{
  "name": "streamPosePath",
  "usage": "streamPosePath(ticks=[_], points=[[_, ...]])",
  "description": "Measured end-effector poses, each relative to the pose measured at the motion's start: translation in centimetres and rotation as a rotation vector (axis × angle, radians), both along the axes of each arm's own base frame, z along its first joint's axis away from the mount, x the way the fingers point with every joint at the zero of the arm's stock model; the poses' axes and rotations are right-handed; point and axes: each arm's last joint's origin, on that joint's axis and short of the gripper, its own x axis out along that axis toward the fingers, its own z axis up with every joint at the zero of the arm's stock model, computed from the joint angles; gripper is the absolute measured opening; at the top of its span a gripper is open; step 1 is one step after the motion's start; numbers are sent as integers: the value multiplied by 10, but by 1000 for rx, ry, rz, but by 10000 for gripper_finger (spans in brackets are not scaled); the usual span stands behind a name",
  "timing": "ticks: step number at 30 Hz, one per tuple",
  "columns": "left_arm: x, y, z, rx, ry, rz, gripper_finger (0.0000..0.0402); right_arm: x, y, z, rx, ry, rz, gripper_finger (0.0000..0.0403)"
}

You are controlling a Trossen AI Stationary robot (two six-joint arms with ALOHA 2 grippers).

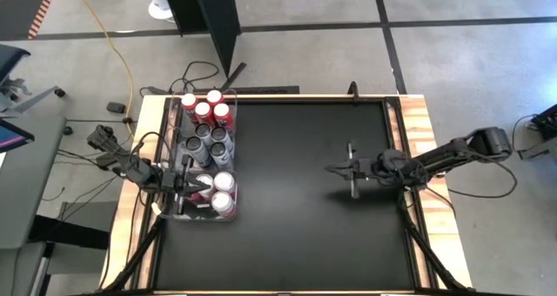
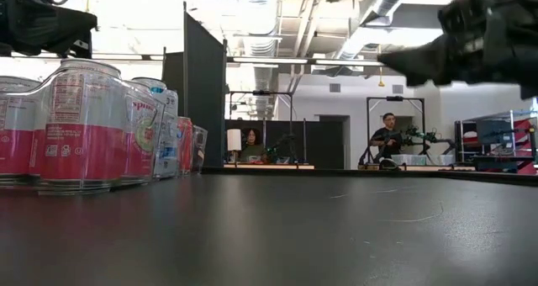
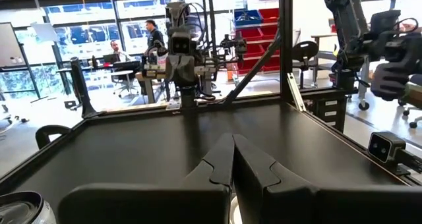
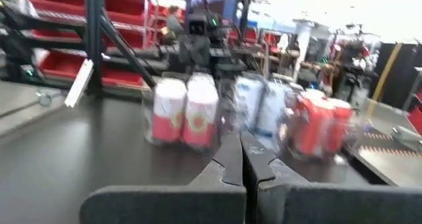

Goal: Sort soda cans
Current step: Return to Home Position

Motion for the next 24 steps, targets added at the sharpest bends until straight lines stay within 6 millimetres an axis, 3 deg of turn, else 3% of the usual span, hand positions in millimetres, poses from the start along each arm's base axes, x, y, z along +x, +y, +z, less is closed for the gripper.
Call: streamPosePath(ticks=[3,11,18,24], points=[[0,0,0,0,1,0,0,-14,-4,-14,1,21,-23,0],[0,0,0,1,2,1,0,-14,-10,-23,-10,94,-62,0],[0,0,0,3,4,1,0,-17,-9,-14,-86,34,-62,0],[0,0,0,3,4,1,0,-25,-11,-15,-81,112,-73,0]])
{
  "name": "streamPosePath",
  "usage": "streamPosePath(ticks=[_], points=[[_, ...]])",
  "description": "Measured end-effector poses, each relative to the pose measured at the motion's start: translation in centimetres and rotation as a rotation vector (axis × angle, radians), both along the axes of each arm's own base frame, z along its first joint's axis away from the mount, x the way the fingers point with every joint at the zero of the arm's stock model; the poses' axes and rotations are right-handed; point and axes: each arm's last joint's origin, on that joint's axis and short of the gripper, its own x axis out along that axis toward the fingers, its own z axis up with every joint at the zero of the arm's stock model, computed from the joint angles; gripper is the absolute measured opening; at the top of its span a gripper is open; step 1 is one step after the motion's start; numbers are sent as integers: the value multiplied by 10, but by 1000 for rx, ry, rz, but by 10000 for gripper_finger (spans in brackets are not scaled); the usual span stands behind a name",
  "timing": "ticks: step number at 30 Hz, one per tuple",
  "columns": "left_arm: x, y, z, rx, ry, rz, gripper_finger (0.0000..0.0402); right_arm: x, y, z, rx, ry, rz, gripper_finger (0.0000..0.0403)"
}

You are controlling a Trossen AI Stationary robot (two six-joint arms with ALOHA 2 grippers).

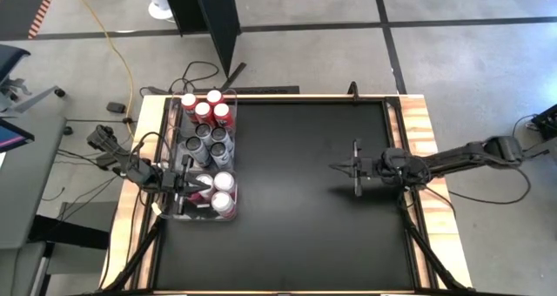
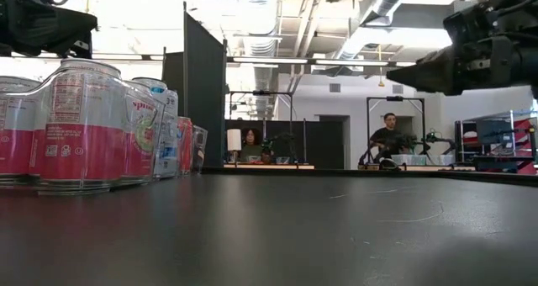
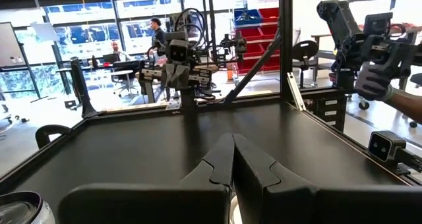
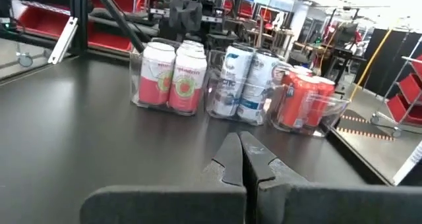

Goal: Sort soda cans
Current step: Return to Home Position

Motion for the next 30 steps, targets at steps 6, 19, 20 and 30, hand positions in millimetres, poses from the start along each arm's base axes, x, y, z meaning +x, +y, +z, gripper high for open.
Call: streamPosePath(ticks=[6,19,20,30], points=[[0,0,0,0,0,0,0,-13,-5,7,3,-5,-34,0],[0,0,0,0,0,0,0,-42,-4,8,48,22,-32,0],[0,0,0,0,0,0,0,-45,-5,8,52,18,-35,0],[0,0,0,2,2,1,0,-55,-4,10,51,-15,-10,0]])
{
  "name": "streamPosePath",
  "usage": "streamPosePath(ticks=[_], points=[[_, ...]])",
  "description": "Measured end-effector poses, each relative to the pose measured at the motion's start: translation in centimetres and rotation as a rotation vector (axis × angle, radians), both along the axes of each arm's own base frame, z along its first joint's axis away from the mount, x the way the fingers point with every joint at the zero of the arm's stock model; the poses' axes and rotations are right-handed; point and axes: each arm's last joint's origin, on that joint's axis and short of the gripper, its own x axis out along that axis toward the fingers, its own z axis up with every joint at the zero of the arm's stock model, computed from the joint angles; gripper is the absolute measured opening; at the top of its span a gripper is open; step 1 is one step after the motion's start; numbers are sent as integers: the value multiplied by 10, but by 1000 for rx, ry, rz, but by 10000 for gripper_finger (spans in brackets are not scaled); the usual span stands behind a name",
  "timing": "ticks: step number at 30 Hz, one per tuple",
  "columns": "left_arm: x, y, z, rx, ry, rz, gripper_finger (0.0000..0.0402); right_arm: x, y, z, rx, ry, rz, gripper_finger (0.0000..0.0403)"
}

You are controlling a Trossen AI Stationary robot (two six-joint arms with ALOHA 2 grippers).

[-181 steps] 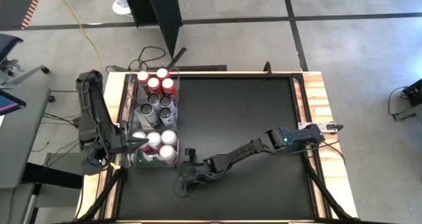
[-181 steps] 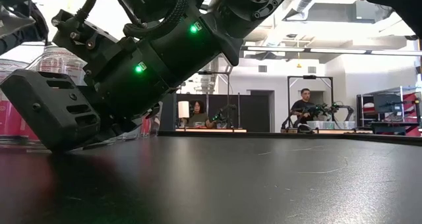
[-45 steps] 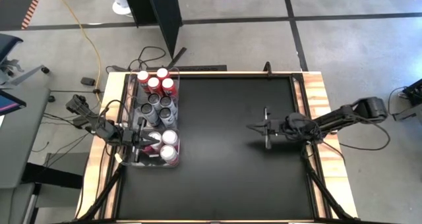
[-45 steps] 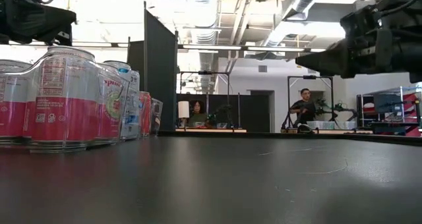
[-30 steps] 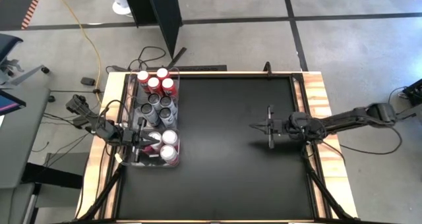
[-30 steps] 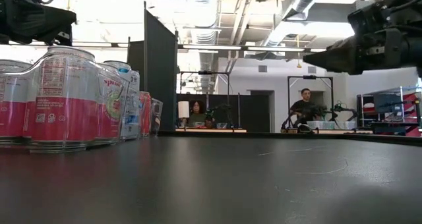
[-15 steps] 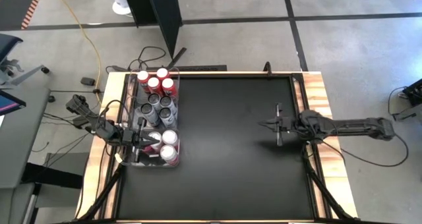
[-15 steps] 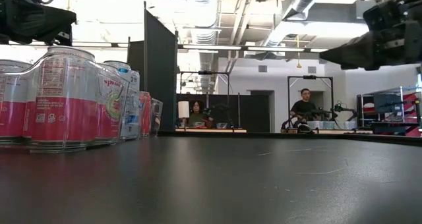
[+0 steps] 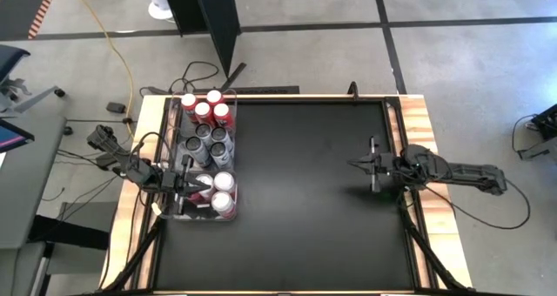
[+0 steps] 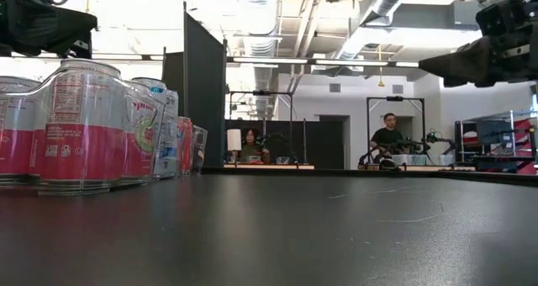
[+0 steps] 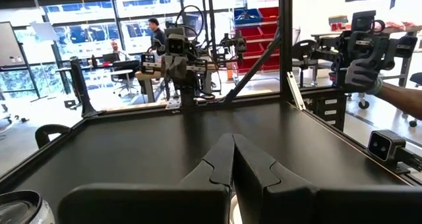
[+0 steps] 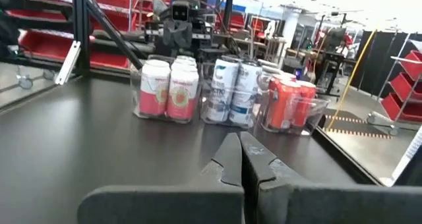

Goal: Sort soda cans
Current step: Return to Home Position

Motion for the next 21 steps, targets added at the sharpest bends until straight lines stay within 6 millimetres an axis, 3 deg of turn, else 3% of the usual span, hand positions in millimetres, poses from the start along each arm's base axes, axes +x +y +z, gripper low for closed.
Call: streamPosePath(ticks=[11,21], points=[[0,0,0,-1,-1,0,0,0,0,0,62,-5,-2,30],[0,0,0,-1,-1,-1,0,0,0,0,57,-2,-2,33]])
